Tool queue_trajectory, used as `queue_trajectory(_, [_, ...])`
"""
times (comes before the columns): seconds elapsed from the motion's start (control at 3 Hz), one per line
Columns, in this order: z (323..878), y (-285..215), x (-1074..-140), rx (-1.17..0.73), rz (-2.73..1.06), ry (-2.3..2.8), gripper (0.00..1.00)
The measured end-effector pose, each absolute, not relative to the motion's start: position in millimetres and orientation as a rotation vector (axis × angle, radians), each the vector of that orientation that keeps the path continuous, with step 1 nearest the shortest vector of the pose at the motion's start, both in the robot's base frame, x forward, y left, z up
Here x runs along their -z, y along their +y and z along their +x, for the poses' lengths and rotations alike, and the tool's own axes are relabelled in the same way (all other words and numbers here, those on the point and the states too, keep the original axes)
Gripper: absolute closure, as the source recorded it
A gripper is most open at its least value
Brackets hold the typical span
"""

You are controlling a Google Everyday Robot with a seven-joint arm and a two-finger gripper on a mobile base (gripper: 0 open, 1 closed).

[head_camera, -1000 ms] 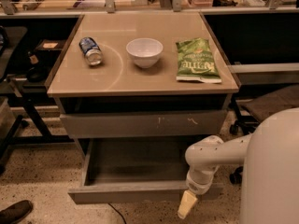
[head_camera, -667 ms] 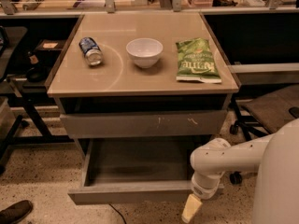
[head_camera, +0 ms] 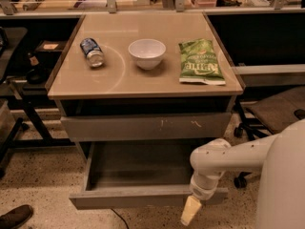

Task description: Open middle drawer

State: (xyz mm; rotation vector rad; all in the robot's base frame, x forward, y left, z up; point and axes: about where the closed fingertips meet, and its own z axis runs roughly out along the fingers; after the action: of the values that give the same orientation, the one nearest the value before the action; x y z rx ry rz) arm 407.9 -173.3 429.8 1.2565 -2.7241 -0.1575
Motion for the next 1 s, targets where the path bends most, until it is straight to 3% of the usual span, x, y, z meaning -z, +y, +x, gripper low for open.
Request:
queue_trajectory(0.67, [422.2, -134.4, -421.1, 0.372, 1.439, -2.612, 0.00])
queue_trajectory(1.0, [417.8, -137.5, -415.8, 0.401, 1.408, -2.578, 0.00])
